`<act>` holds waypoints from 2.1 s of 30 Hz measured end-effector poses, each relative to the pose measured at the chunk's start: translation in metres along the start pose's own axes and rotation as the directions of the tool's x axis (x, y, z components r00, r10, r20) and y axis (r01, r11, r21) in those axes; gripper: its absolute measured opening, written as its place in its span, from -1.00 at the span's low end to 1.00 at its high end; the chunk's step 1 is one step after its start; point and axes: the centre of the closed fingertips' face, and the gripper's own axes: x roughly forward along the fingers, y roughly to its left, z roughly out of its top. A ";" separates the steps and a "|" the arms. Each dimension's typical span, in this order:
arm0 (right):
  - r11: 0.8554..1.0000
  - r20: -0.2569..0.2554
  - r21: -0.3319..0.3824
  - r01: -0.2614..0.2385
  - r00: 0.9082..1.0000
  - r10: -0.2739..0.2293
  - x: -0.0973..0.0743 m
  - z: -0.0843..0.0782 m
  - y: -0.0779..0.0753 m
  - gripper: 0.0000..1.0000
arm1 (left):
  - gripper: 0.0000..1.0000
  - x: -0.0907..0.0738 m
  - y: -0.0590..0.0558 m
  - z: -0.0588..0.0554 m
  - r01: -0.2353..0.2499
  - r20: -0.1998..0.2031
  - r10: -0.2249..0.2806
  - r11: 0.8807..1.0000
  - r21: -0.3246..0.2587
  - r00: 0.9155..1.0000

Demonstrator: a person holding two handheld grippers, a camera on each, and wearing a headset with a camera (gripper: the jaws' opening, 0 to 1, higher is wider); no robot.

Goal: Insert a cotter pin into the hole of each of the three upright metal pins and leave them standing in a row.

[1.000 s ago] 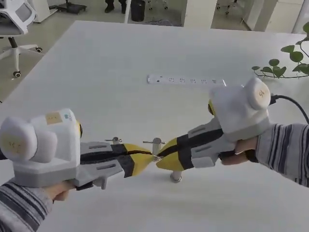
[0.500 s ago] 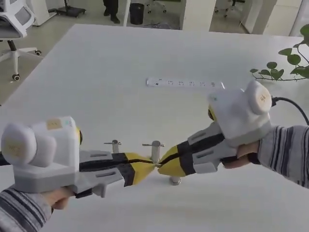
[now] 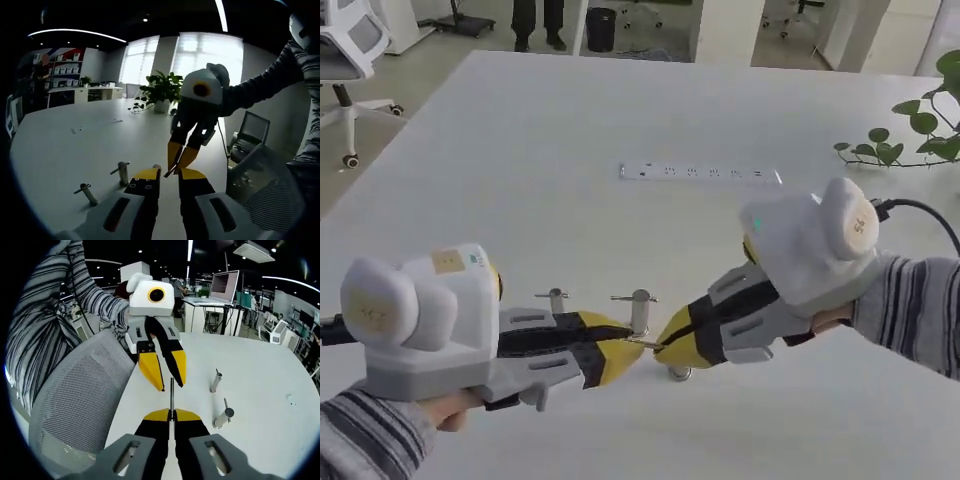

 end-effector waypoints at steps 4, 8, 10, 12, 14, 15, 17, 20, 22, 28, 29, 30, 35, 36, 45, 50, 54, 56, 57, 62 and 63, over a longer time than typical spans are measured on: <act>0.999 -0.042 -0.022 0.038 0.998 -0.039 -0.007 -0.011 -0.007 -1.00 | -0.61 0.002 0.004 -0.005 -0.039 -0.017 0.040 0.999 0.024 0.999; 0.997 -0.084 -0.036 0.069 0.994 -0.072 -0.014 -0.023 -0.012 -1.00 | -0.51 0.007 0.002 -0.012 -0.066 -0.022 0.067 0.997 0.035 0.998; 0.996 -0.101 -0.036 0.084 0.991 -0.087 -0.019 -0.031 -0.016 -1.00 | -0.48 0.011 0.001 -0.017 -0.079 -0.030 0.081 0.996 0.052 0.996; 0.994 -0.119 -0.039 0.105 0.987 -0.109 -0.021 -0.037 -0.018 -1.00 | -0.45 0.015 0.000 -0.021 -0.089 -0.036 0.091 0.995 0.051 0.995; 0.993 -0.138 -0.048 0.110 0.984 -0.116 -0.024 -0.043 -0.017 -1.00 | -0.43 0.020 0.000 -0.026 -0.103 -0.042 0.105 0.993 0.050 0.994; 0.992 -0.145 -0.049 0.117 0.982 -0.123 -0.025 -0.045 -0.018 -1.00 | -0.42 0.023 -0.001 -0.028 -0.109 -0.044 0.111 0.993 0.053 0.993; 0.991 -0.160 -0.049 0.125 0.978 -0.132 -0.028 -0.051 -0.020 -1.00 | -0.42 0.027 0.002 -0.034 -0.142 -0.059 0.147 0.987 0.072 0.987; 0.989 -0.184 -0.056 0.139 0.972 -0.148 -0.031 -0.058 -0.021 -1.00 | -0.41 0.032 0.007 -0.040 -0.184 -0.072 0.188 0.981 0.070 0.979; 0.987 -0.199 -0.059 0.149 0.967 -0.158 -0.033 -0.063 -0.023 -1.00 | -0.39 0.036 0.009 -0.043 -0.201 -0.084 0.208 0.976 0.085 0.975; 0.984 -0.236 -0.046 0.175 0.955 -0.181 -0.037 -0.080 -0.028 -1.00 | -0.39 0.049 0.017 -0.050 -0.240 -0.103 0.249 0.967 0.090 0.963; 0.983 -0.241 -0.044 0.177 0.953 -0.183 -0.038 -0.082 -0.028 -1.00 | -0.38 0.052 0.019 -0.050 -0.247 -0.106 0.256 0.965 0.089 0.961; 0.983 -0.247 -0.040 0.182 0.951 -0.186 -0.039 -0.085 -0.029 -1.00 | -0.39 0.054 0.019 -0.050 -0.250 -0.104 0.258 0.964 0.091 0.960; 0.982 -0.266 -0.027 0.184 0.946 -0.185 -0.040 -0.095 -0.031 -1.00 | -0.42 0.068 0.025 -0.057 -0.267 -0.145 0.284 0.956 0.125 0.948; 0.982 -0.271 -0.023 0.187 0.944 -0.186 -0.040 -0.097 -0.031 -1.00 | -0.42 0.071 0.026 -0.058 -0.271 -0.151 0.289 0.954 0.130 0.945; 0.981 -0.305 -0.022 0.194 0.933 -0.191 -0.038 -0.110 -0.036 -1.00 | -0.50 0.091 0.030 -0.070 -0.286 -0.182 0.307 0.949 0.134 0.934; 0.982 -0.309 -0.025 0.187 0.933 -0.186 -0.035 -0.112 -0.036 -1.00 | -0.59 0.101 0.034 -0.072 -0.304 -0.188 0.315 0.949 0.089 0.930; 0.982 -0.300 -0.022 0.188 0.936 -0.186 -0.033 -0.110 -0.038 -1.00 | -0.66 0.107 0.032 -0.070 -0.299 -0.183 0.307 0.952 0.070 0.934; 0.982 -0.299 -0.024 0.185 0.937 -0.184 -0.032 -0.109 -0.037 -1.00 | -0.68 0.109 0.031 -0.069 -0.300 -0.183 0.308 0.951 0.071 0.934; 0.983 -0.298 -0.025 0.183 0.937 -0.182 -0.031 -0.109 -0.037 -1.00 | -0.68 0.110 0.031 -0.070 -0.300 -0.184 0.308 0.951 0.072 0.933; 0.985 -0.295 -0.031 0.172 0.940 -0.173 -0.027 -0.108 -0.035 -1.00 | -0.73 0.109 0.032 -0.070 -0.314 -0.187 0.319 0.948 0.056 0.929; 0.985 -0.295 -0.032 0.171 0.940 -0.172 -0.026 -0.107 -0.036 -1.00 | -0.73 0.109 0.032 -0.070 -0.316 -0.188 0.321 0.947 0.053 0.928</act>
